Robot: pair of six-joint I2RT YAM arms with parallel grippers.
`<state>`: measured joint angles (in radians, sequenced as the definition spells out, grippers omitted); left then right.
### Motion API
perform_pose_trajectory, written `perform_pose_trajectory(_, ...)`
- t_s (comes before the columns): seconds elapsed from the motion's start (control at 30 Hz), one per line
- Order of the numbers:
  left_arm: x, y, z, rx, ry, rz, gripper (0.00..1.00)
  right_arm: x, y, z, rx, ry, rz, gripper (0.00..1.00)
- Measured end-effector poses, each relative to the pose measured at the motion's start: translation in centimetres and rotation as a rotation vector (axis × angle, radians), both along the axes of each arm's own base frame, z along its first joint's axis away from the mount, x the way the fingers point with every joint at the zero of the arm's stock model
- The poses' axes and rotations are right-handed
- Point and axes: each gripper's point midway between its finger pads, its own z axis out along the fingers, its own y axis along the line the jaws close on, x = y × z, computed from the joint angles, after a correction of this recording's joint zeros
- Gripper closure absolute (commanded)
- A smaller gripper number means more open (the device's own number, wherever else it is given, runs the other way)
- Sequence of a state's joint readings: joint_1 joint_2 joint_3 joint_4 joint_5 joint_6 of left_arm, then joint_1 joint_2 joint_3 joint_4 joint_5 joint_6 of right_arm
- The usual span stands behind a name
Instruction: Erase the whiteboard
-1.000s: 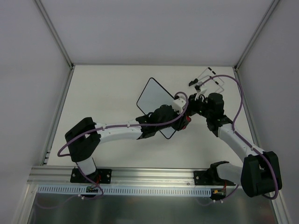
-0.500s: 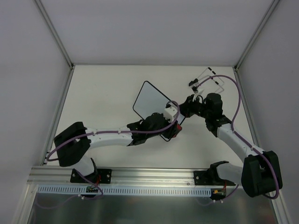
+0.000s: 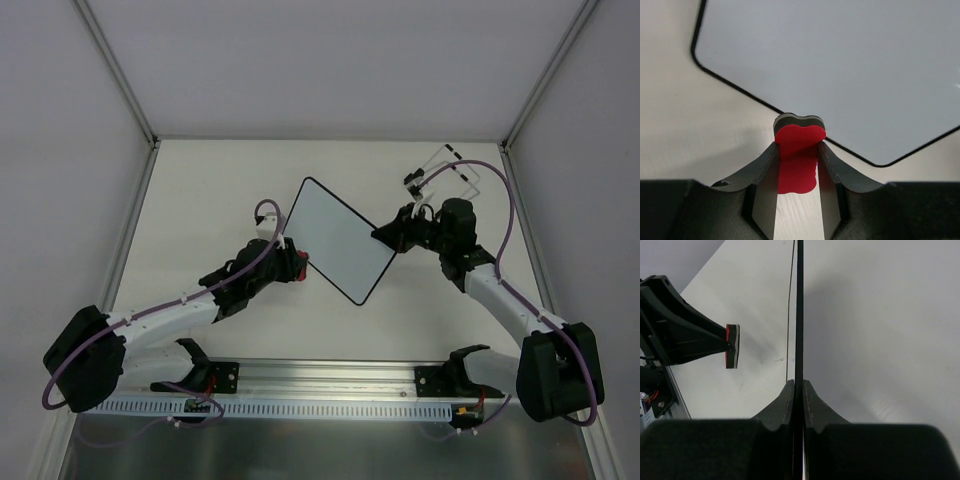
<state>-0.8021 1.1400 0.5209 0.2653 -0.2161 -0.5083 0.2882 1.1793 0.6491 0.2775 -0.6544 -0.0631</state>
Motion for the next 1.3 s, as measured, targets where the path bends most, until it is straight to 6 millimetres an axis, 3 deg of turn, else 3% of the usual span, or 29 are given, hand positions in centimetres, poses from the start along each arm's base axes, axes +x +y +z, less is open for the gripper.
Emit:
perform_pose_trajectory(0.33,1.1,9.0,-2.6,-0.037,0.123,0.345,1.0,0.6,-0.6,0.6,0.014,0.035,0.033,1.0)
perform_pose_trajectory(0.7,1.0,14.4,-7.2,0.042,0.279,0.536,1.0,3.9,-3.2,5.0,0.053,-0.026,-0.026,1.0)
perform_pose_trajectory(0.8,1.7,15.2,-7.8,0.081,0.32,0.565,0.94,4.5,-3.9,5.3,0.059,-0.027,-0.044,1.0)
perform_pose_trajectory(0.93,3.9,15.6,-7.6,0.11,0.349,0.585,0.65,4.9,-4.4,5.3,0.063,-0.019,-0.052,1.0)
perform_pose_trajectory(0.97,4.5,15.6,-7.6,0.115,0.357,0.588,0.48,4.9,-4.5,5.2,0.065,-0.015,-0.051,1.0)
perform_pose_trajectory(1.13,5.6,15.7,-7.5,0.149,0.383,0.573,0.06,5.1,-5.0,4.8,0.069,0.006,-0.06,1.0)
perform_pose_trajectory(1.17,5.8,15.7,-7.3,0.151,0.379,0.57,0.01,5.2,-5.2,4.8,0.07,0.009,-0.064,1.0)
perform_pose_trajectory(1.3,6.7,15.5,-5.1,0.148,0.336,0.55,0.01,5.9,-6.0,5.6,0.078,0.001,-0.083,1.0)
